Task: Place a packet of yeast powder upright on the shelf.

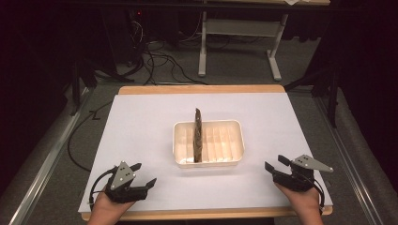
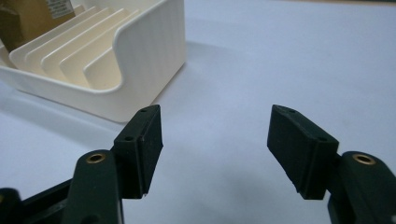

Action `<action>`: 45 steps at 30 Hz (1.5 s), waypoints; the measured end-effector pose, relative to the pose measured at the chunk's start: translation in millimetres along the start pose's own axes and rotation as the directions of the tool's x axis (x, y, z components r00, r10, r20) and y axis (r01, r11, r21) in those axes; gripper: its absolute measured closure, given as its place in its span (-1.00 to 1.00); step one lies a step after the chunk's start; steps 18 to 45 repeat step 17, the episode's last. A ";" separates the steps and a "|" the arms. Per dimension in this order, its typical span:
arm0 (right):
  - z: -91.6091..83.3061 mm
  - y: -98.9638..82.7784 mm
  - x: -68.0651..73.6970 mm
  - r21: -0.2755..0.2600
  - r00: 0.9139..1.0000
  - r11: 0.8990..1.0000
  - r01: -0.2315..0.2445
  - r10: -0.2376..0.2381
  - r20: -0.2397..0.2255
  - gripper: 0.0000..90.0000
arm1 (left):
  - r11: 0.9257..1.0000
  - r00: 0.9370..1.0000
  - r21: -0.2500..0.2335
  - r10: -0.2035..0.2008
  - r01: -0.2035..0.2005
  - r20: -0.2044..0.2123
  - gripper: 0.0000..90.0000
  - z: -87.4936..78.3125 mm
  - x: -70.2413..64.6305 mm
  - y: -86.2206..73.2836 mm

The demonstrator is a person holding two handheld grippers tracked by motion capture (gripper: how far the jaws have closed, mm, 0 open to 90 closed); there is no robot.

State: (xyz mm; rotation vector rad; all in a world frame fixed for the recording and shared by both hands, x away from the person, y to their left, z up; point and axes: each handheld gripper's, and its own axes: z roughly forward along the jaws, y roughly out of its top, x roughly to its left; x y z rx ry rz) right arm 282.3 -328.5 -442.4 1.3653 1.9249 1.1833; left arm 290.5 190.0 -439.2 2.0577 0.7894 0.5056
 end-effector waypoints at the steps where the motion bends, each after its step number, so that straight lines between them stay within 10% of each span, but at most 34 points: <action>1: 0.8 0.8 0.6 -0.007 1.000 1.000 -0.003 0.003 -0.006 -0.20 | 1.000 1.000 0.002 0.005 -0.005 0.000 -0.44 0.7 -1.0 0.1; 45: 5.3 0.9 -1.2 0.021 1.000 1.000 -0.020 0.021 -0.018 -0.21 | 1.000 1.000 -0.012 0.000 0.000 -0.009 -0.45 -3.1 1.0 0.2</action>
